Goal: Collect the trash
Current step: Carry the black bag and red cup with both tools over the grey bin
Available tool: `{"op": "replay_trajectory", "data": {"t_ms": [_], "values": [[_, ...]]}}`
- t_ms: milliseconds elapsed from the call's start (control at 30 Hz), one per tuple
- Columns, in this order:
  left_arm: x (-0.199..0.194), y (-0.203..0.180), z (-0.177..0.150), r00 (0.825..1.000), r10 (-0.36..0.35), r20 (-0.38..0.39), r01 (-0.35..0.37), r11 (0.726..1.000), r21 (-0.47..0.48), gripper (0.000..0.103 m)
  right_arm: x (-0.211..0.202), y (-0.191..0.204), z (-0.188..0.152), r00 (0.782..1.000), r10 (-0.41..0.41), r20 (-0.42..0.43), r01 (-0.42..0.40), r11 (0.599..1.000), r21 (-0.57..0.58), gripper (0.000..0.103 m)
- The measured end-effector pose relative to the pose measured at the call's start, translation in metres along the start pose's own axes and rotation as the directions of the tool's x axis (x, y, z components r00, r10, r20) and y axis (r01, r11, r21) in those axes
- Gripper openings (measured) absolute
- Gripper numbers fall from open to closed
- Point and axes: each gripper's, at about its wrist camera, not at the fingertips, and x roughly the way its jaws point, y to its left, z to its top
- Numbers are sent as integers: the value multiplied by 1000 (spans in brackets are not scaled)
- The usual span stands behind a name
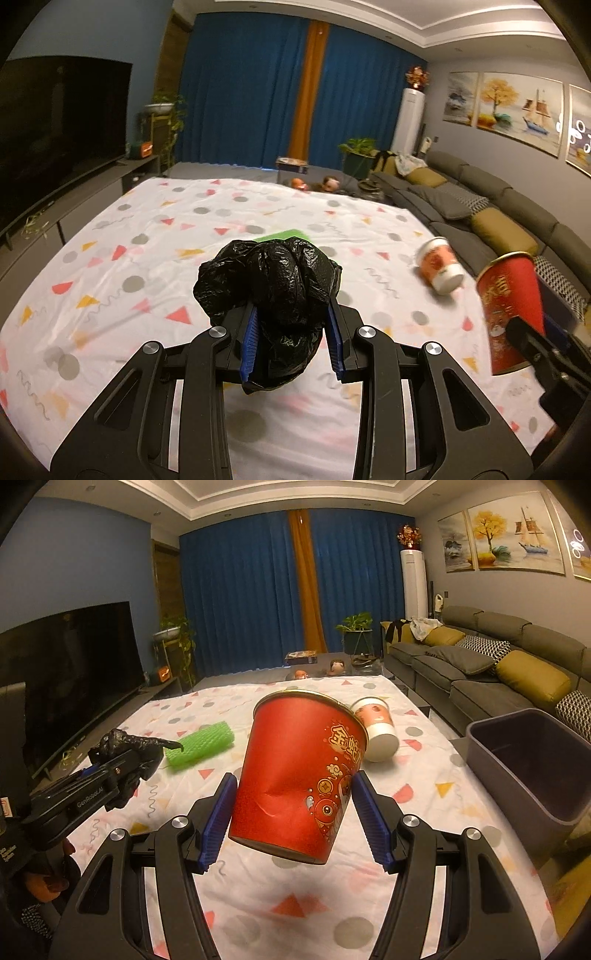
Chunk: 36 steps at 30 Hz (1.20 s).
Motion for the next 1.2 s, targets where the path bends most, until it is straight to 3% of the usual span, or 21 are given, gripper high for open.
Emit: {"op": "replay_trajectory", "data": {"t_ms": [800, 1200], "values": [[-7, -127, -5, 978, -207, -15, 207, 970, 130, 30, -43, -79, -8, 992, -107, 65, 100, 991, 92, 63], [11, -216, -7, 944, -327, -44, 329, 924, 194, 30, -55, -147, -8, 973, -212, 87, 198, 970, 143, 63]]}}
